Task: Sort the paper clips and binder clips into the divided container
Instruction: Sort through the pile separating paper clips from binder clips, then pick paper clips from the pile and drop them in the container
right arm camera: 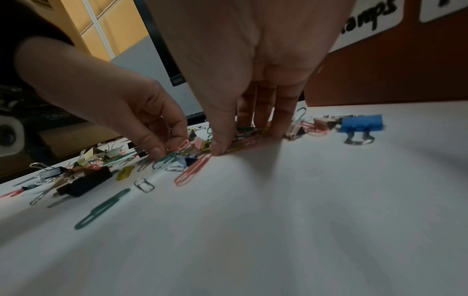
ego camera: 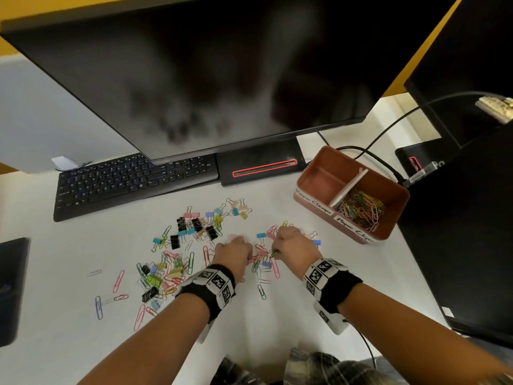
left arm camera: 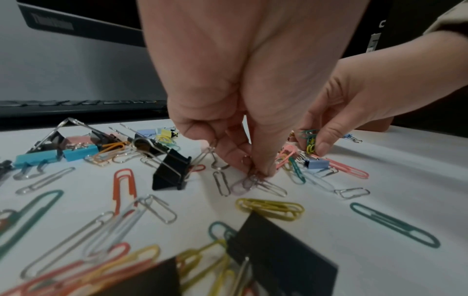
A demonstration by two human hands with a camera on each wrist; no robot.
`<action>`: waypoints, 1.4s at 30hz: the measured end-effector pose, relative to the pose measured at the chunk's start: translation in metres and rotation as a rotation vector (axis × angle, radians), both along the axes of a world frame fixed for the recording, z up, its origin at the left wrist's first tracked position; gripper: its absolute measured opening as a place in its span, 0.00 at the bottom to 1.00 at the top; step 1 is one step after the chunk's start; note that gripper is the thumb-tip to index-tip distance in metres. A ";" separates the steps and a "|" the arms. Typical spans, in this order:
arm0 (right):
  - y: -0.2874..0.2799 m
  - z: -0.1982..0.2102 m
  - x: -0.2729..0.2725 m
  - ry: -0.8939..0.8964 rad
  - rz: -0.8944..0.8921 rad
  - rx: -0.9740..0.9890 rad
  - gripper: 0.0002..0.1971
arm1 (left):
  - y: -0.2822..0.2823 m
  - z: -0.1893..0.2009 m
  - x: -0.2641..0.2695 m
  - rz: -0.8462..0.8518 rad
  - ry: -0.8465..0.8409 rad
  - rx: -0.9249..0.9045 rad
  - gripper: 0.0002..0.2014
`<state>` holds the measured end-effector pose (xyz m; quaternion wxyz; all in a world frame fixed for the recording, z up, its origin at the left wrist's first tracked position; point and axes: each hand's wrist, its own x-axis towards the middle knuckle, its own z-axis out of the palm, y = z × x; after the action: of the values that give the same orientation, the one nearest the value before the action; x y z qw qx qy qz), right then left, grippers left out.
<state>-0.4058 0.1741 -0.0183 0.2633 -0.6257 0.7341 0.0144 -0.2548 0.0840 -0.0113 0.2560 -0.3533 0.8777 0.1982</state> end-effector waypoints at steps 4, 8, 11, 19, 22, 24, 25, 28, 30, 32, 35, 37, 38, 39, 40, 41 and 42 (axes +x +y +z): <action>0.002 0.002 -0.003 0.009 0.077 -0.072 0.07 | -0.002 0.002 0.001 -0.014 0.023 -0.010 0.04; -0.002 0.016 -0.007 -0.043 0.064 -0.016 0.12 | -0.007 0.007 -0.002 -0.018 0.034 0.026 0.07; -0.003 0.031 -0.013 -0.139 -0.026 -0.050 0.13 | -0.010 0.011 -0.002 -0.027 0.046 0.077 0.07; 0.020 0.094 -0.060 -0.231 -0.257 -0.357 0.07 | -0.019 0.066 -0.014 0.095 0.449 0.284 0.06; 0.036 0.119 -0.092 -0.182 -0.403 -0.461 0.09 | -0.017 0.106 -0.055 0.084 0.635 0.338 0.06; 0.048 0.128 -0.112 -0.173 -0.548 -0.508 0.09 | -0.009 0.125 -0.096 0.073 0.748 0.376 0.05; 0.054 0.128 -0.122 -0.169 -0.621 -0.520 0.10 | -0.002 0.132 -0.119 0.057 0.784 0.394 0.06; 0.063 0.112 -0.145 -0.154 -0.780 -0.498 0.13 | 0.021 0.133 -0.181 0.103 0.789 0.466 0.08; 0.064 0.101 -0.151 -0.200 -0.847 -0.384 0.17 | 0.035 0.124 -0.210 0.187 0.728 0.467 0.03; 0.064 0.095 -0.151 -0.221 -0.868 -0.282 0.21 | 0.044 0.113 -0.222 0.156 0.627 0.358 0.08; 0.065 0.097 -0.145 -0.242 -0.845 -0.301 0.21 | 0.041 0.107 -0.214 0.185 0.690 0.309 0.10; 0.064 0.100 -0.135 -0.203 -0.736 -0.466 0.16 | 0.032 0.110 -0.195 0.243 0.823 0.345 0.07; 0.062 0.100 -0.129 -0.192 -0.657 -0.556 0.13 | 0.026 0.111 -0.181 0.269 0.868 0.335 0.06; 0.059 0.097 -0.121 -0.214 -0.572 -0.605 0.12 | 0.019 0.109 -0.166 0.307 0.898 0.311 0.06; 0.056 0.093 -0.112 -0.261 -0.485 -0.605 0.12 | 0.013 0.105 -0.147 0.361 0.909 0.272 0.06; 0.051 0.086 -0.102 -0.311 -0.403 -0.555 0.13 | 0.006 0.098 -0.128 0.423 0.901 0.227 0.06; 0.047 0.079 -0.090 -0.352 -0.330 -0.478 0.14 | 0.000 0.089 -0.107 0.484 0.879 0.183 0.07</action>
<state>-0.4958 0.2209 0.0606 0.2308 -0.5354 0.7513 -0.3091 -0.3620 0.0843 0.0775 -0.1610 -0.4059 0.7745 0.4577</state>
